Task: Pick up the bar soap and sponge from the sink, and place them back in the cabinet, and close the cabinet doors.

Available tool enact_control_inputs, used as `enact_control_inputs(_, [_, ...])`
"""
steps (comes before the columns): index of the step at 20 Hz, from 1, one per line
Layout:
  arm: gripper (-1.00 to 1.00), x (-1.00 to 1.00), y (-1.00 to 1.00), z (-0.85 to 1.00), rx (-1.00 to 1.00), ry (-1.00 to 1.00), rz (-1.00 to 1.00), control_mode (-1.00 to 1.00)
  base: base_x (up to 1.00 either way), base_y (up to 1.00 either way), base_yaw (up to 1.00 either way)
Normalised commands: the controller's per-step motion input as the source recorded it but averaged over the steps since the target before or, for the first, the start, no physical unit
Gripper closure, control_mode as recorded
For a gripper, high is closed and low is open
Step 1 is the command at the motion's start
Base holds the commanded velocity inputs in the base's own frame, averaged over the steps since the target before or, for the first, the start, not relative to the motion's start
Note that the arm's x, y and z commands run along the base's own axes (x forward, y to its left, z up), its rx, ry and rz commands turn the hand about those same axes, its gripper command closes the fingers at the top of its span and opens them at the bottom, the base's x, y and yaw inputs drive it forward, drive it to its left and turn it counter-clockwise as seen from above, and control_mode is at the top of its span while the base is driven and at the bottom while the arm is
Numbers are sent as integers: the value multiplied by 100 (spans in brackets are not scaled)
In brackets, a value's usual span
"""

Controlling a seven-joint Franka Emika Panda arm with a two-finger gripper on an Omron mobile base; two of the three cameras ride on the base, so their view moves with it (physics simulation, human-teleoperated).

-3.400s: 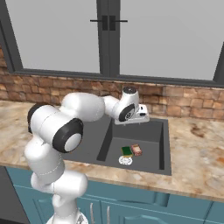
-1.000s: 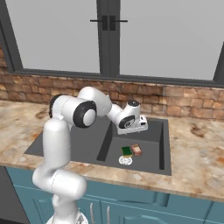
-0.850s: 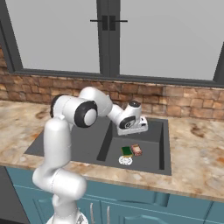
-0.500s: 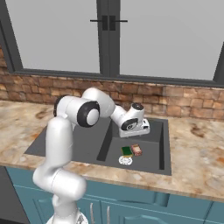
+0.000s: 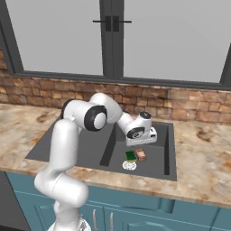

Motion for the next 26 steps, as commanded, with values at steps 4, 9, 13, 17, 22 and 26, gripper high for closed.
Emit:
enact_control_inputs(4, [-100,1,0,-24,0,0,1,-100,0,0,0])
enact_control_inputs(9, [-100,16,0,-19,0,0,2,-100,0,0,0])
enact_control_inputs(13, [-100,24,0,-16,0,0,1,-100,0,0,0])
enact_control_inputs(17, [-100,23,-5,-14,0,0,2,-100,0,0,0])
enact_control_inputs(22, [-100,8,-13,-11,0,0,3,-100,0,0,0])
enact_control_inputs(26, [-100,0,-9,-12,1,0,4,-100,0,0,0])
